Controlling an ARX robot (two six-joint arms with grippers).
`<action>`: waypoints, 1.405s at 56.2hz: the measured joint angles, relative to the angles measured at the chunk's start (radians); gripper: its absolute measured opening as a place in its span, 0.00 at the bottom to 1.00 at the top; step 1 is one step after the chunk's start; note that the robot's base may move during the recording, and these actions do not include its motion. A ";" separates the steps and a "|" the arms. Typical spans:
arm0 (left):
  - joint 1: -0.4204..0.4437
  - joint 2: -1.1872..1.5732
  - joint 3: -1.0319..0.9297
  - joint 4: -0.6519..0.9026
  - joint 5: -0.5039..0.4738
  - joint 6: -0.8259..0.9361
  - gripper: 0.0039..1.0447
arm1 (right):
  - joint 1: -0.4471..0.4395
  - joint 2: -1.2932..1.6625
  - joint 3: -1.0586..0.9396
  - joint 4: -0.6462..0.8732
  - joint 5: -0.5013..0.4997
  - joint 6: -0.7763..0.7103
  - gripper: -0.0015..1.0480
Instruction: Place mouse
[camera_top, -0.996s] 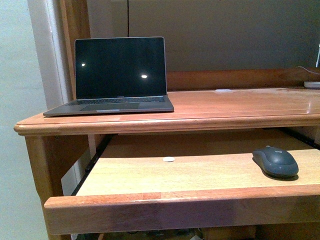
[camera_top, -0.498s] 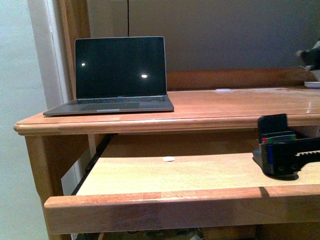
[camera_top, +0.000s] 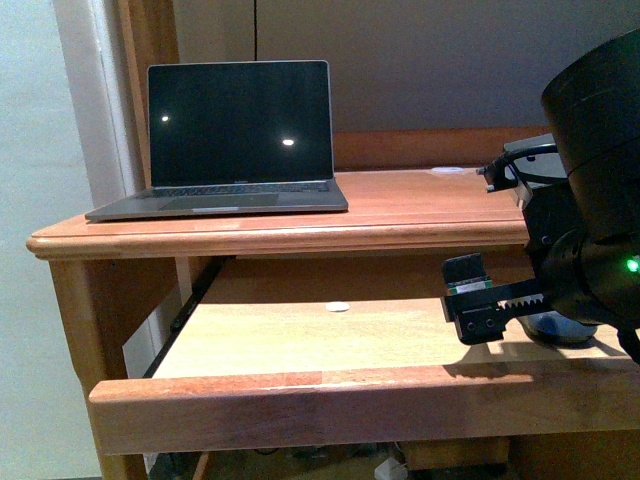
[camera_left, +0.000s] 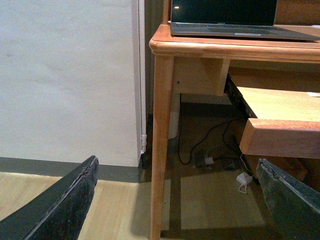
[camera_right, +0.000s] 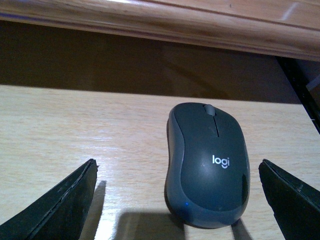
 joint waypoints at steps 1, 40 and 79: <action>0.000 0.000 0.000 0.000 0.000 0.000 0.93 | -0.002 0.008 0.007 -0.004 0.003 0.000 0.93; 0.000 0.000 0.000 0.000 0.000 0.000 0.93 | -0.069 0.167 0.198 -0.175 -0.003 0.087 0.87; 0.000 0.000 0.000 0.000 0.000 0.000 0.93 | -0.080 -0.159 0.127 -0.224 -0.140 0.139 0.54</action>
